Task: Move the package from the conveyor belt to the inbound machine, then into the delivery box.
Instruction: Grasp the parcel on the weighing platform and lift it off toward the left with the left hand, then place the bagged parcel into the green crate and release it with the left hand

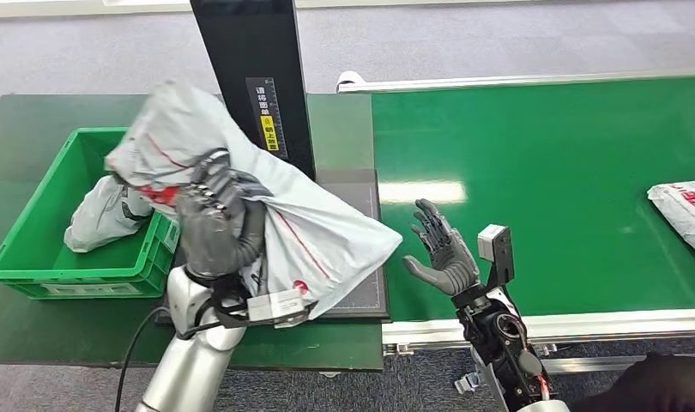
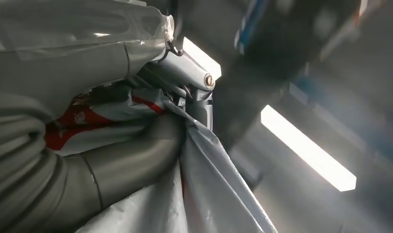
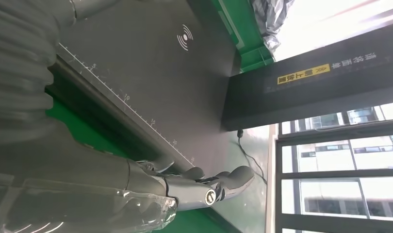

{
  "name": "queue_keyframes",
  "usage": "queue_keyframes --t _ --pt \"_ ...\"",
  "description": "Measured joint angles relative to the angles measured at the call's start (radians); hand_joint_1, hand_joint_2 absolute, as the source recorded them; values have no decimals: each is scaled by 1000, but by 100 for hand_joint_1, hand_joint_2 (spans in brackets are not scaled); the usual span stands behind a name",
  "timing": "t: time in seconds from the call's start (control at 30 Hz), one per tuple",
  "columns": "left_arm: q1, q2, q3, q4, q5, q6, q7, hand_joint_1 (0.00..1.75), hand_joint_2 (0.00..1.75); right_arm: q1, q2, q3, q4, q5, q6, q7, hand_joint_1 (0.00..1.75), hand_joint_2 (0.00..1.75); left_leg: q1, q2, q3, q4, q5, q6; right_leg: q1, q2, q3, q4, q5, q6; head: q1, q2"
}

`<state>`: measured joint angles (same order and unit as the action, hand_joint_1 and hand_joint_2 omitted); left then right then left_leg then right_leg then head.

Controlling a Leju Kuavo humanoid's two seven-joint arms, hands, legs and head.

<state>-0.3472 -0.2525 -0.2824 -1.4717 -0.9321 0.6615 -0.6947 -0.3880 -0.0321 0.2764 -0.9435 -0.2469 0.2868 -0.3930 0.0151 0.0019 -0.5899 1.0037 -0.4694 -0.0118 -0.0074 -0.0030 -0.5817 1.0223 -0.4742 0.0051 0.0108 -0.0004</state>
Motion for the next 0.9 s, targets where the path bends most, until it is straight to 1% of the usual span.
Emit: queue_keyframes --t 0.07,0.17,0.27,0.33,0.37,0.4,0.43,0.5,0.6,0.67,0.73,0.8,0.9 --pt "6 3 17 -94 0 0 0 175 175 -10 -3 5 16 -10 -1 -7 0 175 0 0 0 0 0 0 0 0 0 0 0 0 0 0" --pt "9 6 65 -178 -34 0 1 175 175 -11 -6 11 26 -15 -6 -13 0 175 0 0 0 0 0 0 0 0 0 0 0 0 0 0" --pt "-9 11 138 -202 -75 0 3 175 175 -3 -11 14 27 -13 -11 -13 0 175 0 0 0 0 0 0 0 0 0 0 0 0 0 0" --pt "-41 12 202 -170 -125 0 5 175 175 2 -13 16 27 -11 -16 -10 0 175 0 0 1 0 0 0 0 0 0 0 0 0 0 0" --pt "-67 11 241 -134 -154 0 17 175 175 3 -14 17 27 -10 -19 -8 0 175 0 0 1 0 1 0 0 0 0 0 0 0 0 0" --pt "-102 14 285 -82 -177 0 47 175 175 4 -15 19 26 -9 -21 -6 0 175 0 0 1 0 1 0 0 0 0 0 0 0 0 0" --pt "-140 21 326 -20 -195 0 98 175 175 5 -15 21 26 -7 -23 -3 0 175 0 0 1 0 1 0 0 0 0 0 1 -1 0 0" --pt "-219 51 390 124 -215 -1 244 175 175 8 -16 24 25 2 -26 0 0 175 0 1 2 0 2 0 0 0 1 0 1 -1 0 0" --pt "-335 133 429 385 -232 -24 492 175 175 15 -17 26 23 24 -28 1 0 175 1 1 2 0 3 0 1 0 0 1 2 -2 0 0" --pt "-393 184 433 548 -238 -86 637 175 175 16 -16 27 23 40 -21 2 0 175 1 1 2 0 3 -1 1 1 0 1 2 -2 0 0" --pt "-429 225 436 680 -230 -175 744 175 175 16 -14 28 24 55 -10 6 0 175 1 2 2 0 3 -1 1 2 0 1 2 -2 0 0" --pt "-448 256 447 781 -196 -240 791 175 175 15 -9 28 24 69 -5 9 0 175 1 3 1 0 3 -1 1 3 0 1 2 -2 0 0" --pt "-462 283 472 869 -140 -264 787 175 175 15 0 28 25 85 -4 11 0 175 1 3 1 0 2 -1 1 3 -1 0 1 -2 0 0"
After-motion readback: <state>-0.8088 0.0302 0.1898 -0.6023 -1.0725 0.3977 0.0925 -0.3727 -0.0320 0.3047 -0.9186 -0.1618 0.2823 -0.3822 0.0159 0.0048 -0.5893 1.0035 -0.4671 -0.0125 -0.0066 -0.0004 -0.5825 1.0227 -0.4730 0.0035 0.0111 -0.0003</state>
